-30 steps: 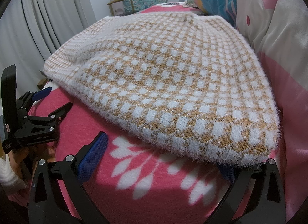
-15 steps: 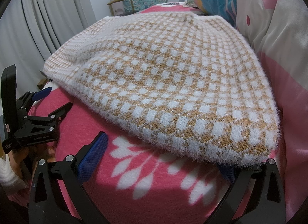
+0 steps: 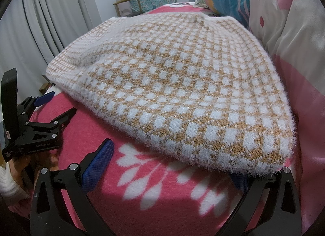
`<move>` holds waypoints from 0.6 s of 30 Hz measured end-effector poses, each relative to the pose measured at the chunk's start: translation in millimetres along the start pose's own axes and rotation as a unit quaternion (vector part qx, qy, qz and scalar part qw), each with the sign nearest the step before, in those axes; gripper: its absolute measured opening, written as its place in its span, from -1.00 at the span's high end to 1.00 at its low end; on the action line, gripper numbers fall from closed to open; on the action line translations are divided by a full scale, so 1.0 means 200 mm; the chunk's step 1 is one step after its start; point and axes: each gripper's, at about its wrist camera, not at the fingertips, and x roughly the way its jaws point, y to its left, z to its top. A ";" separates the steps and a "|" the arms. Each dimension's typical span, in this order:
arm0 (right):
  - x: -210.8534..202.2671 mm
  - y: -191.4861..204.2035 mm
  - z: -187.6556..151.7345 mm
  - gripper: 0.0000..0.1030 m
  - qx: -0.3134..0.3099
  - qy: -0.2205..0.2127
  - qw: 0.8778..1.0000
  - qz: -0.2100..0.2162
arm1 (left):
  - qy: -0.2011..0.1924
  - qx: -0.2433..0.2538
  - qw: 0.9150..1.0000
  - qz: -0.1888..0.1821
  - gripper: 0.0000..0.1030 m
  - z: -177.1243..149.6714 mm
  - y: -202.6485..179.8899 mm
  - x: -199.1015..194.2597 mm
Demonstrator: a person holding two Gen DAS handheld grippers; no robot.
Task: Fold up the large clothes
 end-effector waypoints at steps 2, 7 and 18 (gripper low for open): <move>0.00 0.00 0.00 -0.87 0.000 0.000 1.000 0.000 | 0.000 0.000 1.000 0.000 -0.93 0.00 0.00 0.00; 0.00 0.00 0.00 -0.87 0.000 0.000 1.000 0.000 | 0.000 0.000 1.000 0.000 -0.93 0.00 0.00 0.00; 0.00 0.00 0.00 -0.87 0.000 0.000 1.000 0.000 | 0.000 0.000 1.000 0.000 -0.93 0.00 0.00 0.00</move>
